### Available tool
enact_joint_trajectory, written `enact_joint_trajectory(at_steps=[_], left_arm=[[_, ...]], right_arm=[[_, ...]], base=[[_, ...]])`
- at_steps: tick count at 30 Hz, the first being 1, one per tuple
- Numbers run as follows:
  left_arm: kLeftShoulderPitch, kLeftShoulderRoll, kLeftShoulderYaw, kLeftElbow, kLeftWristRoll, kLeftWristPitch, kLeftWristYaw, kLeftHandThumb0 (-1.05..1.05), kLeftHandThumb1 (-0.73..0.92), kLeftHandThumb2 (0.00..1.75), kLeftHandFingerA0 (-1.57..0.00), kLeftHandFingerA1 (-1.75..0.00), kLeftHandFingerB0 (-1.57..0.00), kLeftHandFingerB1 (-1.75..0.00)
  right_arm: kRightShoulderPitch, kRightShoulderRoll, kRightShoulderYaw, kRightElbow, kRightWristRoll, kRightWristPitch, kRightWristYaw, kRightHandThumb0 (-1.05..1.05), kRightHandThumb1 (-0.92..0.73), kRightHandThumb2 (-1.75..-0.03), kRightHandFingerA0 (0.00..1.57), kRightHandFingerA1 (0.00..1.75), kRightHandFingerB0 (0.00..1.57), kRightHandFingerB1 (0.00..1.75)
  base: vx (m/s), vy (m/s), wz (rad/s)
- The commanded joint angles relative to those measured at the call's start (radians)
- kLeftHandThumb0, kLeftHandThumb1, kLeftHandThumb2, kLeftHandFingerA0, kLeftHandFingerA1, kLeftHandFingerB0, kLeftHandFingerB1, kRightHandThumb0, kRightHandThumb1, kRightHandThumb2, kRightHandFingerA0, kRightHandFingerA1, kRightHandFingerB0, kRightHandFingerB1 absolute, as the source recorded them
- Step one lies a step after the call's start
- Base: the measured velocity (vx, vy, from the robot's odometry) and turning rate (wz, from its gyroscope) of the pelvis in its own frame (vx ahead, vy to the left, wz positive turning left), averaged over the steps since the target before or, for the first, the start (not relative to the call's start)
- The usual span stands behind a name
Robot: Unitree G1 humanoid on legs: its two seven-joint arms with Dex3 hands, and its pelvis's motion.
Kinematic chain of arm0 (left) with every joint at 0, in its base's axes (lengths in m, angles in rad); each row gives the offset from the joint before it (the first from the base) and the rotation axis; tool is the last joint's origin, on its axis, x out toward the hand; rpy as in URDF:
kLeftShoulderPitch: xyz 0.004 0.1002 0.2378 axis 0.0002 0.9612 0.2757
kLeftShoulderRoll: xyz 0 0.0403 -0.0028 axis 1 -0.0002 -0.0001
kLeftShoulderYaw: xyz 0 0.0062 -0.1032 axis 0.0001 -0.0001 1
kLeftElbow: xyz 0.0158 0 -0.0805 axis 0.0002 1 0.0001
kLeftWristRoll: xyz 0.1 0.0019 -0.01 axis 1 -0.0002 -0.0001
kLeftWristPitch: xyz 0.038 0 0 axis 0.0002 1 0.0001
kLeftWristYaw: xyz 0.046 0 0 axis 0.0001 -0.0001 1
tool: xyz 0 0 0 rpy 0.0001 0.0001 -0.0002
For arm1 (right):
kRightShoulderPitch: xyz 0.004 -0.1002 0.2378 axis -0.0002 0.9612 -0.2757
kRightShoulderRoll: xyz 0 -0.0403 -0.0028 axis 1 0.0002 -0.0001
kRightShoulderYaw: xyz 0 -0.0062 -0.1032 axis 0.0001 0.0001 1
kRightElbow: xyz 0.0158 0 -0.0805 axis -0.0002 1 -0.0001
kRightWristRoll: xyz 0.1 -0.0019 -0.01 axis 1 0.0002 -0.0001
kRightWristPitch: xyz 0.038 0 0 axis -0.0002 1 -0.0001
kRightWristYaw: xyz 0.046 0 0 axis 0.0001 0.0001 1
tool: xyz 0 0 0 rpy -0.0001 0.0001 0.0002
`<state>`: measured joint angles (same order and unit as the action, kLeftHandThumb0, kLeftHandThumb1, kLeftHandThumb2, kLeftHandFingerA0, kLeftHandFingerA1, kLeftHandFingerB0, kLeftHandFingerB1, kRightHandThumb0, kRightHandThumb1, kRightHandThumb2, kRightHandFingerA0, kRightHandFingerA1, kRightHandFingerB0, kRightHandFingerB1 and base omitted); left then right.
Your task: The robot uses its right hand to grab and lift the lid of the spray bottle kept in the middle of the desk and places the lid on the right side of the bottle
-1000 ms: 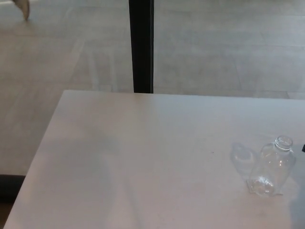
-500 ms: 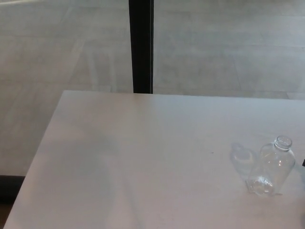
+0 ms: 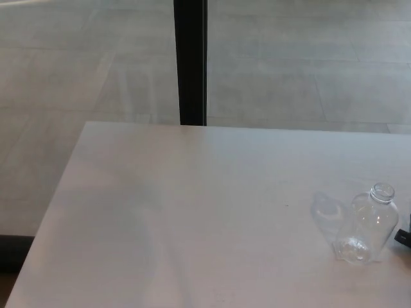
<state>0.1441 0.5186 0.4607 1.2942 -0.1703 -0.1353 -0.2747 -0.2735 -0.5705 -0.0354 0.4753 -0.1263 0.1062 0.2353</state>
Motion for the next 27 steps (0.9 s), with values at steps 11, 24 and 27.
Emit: enact_joint_trajectory(at_steps=[11, 24, 27], left_arm=[[0.012, 0.017, 0.010, 0.001, -0.016, -0.008, -0.001, -0.76, 0.85, 0.65, -0.57, -0.54, -0.43, -0.41], [-0.001, 0.020, 0.010, -0.007, -0.018, 0.000, 0.002, -0.75, 0.85, 0.65, -0.56, -0.54, -0.42, -0.41], [-0.002, 0.023, -0.001, -0.012, -0.009, -0.002, -0.005, -0.77, 0.86, 0.66, -0.54, -0.54, -0.42, -0.40]], right_arm=[[0.223, -0.222, -0.488, -0.326, 0.236, 0.127, 0.162, -0.77, -0.65, -0.60, 0.13, 0.40, 0.21, 0.29], [0.117, -0.209, -0.976, 0.070, 0.317, 0.212, -0.223, -0.64, -0.56, -0.89, 0.36, 0.64, 0.13, 0.44], [0.090, -0.143, -1.060, 0.124, 0.390, 0.211, -0.281, -0.61, -0.67, -0.60, 0.17, 0.59, 0.12, 0.30]], base=[[0.00, 0.000, 0.00], [0.00, 0.000, 0.00], [0.00, 0.000, 0.00]])
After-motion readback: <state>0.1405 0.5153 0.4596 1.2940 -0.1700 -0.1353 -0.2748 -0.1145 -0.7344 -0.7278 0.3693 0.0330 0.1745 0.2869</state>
